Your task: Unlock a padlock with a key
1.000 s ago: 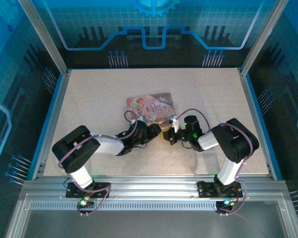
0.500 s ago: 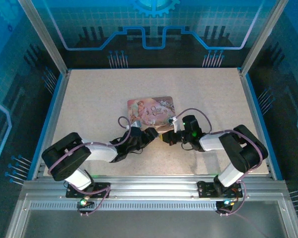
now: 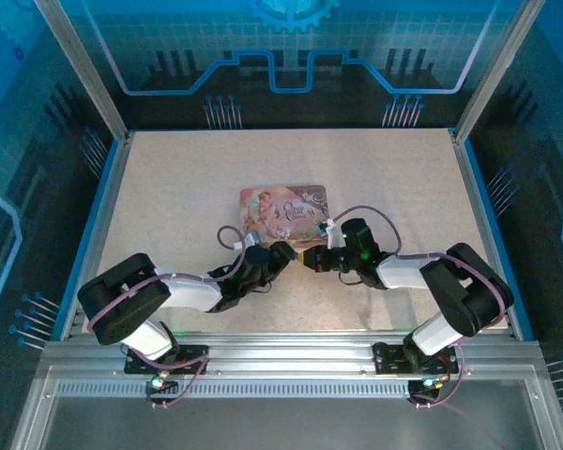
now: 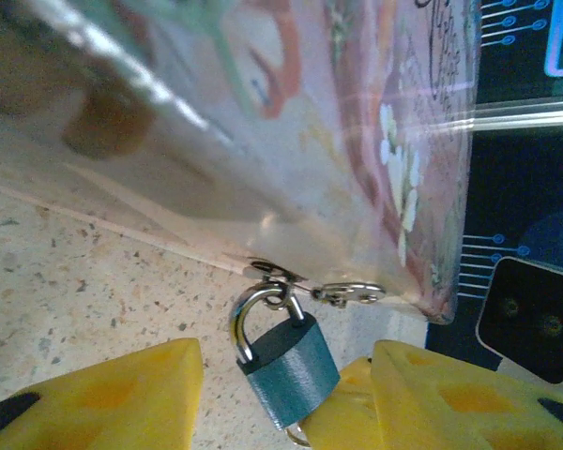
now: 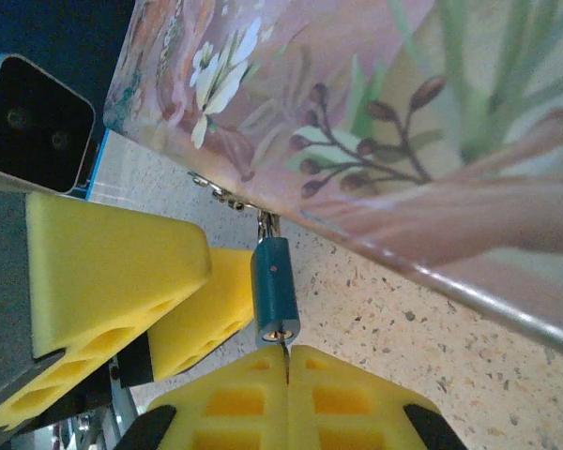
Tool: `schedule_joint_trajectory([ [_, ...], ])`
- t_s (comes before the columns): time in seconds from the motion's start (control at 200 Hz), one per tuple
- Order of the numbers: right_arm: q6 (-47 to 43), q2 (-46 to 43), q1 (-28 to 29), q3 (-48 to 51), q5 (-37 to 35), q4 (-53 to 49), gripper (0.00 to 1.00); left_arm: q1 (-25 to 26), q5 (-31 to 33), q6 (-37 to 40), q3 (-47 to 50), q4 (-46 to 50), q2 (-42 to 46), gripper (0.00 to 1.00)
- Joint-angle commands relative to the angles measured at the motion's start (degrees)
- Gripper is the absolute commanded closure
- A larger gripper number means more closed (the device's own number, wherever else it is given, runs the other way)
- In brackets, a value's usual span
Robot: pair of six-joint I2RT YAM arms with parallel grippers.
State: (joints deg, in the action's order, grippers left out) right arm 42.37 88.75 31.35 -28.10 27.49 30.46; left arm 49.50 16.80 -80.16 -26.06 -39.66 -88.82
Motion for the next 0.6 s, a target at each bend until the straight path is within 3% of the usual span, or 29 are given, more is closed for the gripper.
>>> schedule_joint_trajectory([
  [0.0, 4.6, -1.1, 1.2, 0.0, -0.1, 2.2, 0.99, 1.0, 2.9, -2.0, 0.2, -2.8, -1.5, 0.51],
  [0.27, 9.0, -0.7, 2.0, 0.1, 0.3, 4.6, 0.98, 1.3, 3.1, -3.7, -0.7, -2.6, -2.9, 0.53],
  [0.595, 11.8, -0.2, 4.4, 0.1, -1.3, 6.1, 0.96, 1.7, 6.5, -5.5, -0.5, -2.3, -2.4, 0.68],
])
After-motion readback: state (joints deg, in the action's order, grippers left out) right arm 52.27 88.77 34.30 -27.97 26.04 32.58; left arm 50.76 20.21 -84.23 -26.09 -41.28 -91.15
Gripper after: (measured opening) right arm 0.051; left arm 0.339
